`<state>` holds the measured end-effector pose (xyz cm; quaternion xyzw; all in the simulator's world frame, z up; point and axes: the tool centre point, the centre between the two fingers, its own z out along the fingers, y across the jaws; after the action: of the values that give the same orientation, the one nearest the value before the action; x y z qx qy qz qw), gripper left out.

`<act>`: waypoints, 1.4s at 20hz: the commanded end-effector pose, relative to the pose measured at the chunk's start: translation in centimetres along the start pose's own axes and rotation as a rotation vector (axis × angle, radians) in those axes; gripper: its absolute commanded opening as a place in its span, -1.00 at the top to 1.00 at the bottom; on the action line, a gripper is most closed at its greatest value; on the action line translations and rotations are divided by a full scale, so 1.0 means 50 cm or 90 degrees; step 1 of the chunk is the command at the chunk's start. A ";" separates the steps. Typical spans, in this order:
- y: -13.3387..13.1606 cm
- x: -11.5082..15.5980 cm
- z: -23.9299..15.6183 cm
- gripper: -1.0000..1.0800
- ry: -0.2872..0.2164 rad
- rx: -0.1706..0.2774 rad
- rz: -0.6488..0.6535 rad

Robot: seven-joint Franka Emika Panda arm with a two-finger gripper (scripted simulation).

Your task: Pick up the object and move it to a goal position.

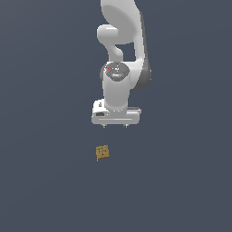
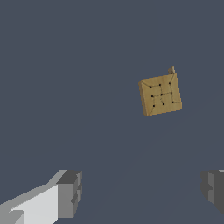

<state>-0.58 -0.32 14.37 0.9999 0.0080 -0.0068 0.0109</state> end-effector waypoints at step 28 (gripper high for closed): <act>0.026 0.062 0.034 -0.92 0.007 0.004 -0.043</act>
<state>1.96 -1.17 13.19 0.9993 0.0361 -0.0014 0.0073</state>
